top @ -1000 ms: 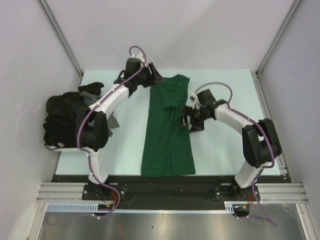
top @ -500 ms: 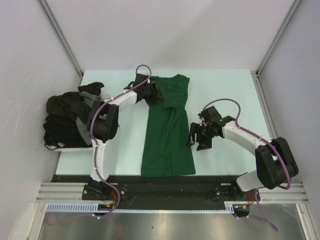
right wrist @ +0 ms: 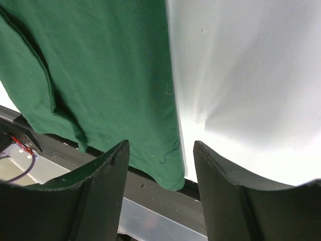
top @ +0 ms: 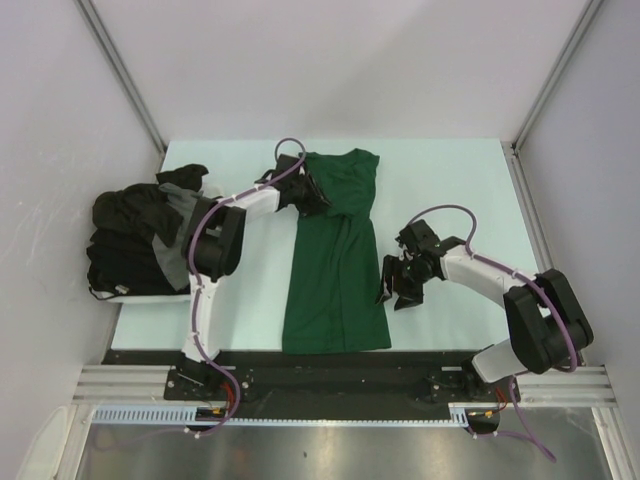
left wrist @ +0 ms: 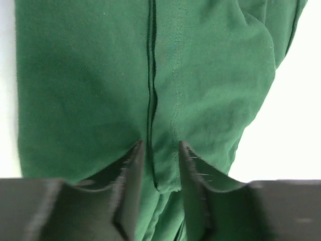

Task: Fold and stack the t-shirts
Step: Grab the bottom of the folded rectangular tshirt with both arms

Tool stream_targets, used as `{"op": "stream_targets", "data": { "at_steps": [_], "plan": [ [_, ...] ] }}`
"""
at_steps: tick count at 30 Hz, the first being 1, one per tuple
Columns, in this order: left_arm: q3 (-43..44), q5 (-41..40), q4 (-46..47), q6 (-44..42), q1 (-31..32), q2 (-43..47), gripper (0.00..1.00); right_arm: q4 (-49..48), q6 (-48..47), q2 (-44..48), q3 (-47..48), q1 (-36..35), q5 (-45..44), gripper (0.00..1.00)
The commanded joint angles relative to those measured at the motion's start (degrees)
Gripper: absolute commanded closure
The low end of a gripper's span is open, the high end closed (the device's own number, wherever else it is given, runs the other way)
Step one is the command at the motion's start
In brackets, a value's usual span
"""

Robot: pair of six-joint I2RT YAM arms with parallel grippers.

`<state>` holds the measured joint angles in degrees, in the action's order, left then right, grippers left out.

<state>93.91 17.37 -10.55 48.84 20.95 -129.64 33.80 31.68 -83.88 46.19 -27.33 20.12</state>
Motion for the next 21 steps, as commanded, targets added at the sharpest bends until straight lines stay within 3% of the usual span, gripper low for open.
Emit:
{"op": "stream_targets", "data": {
  "at_steps": [1,5,9,21],
  "plan": [
    [1.45,1.62,3.25,2.22,0.76,-0.87,0.68,0.65,-0.57,-0.41,0.30,-0.79,-0.78,0.42],
    [1.89,1.36,3.34,2.31,0.67,-0.52,0.86,0.39,-0.30,-0.59,-0.58,-1.23,-0.78,0.44],
    [2.16,-0.66,2.37,1.44,0.67,1.32,0.99,-0.05,-0.22,-0.85,-1.54,-1.50,-0.87,0.48],
    [0.84,-12.43,-1.40,-7.09,0.67,10.02,1.00,-1.63,0.92,-0.85,-3.92,-2.20,-1.31,0.69]
  ]
}}
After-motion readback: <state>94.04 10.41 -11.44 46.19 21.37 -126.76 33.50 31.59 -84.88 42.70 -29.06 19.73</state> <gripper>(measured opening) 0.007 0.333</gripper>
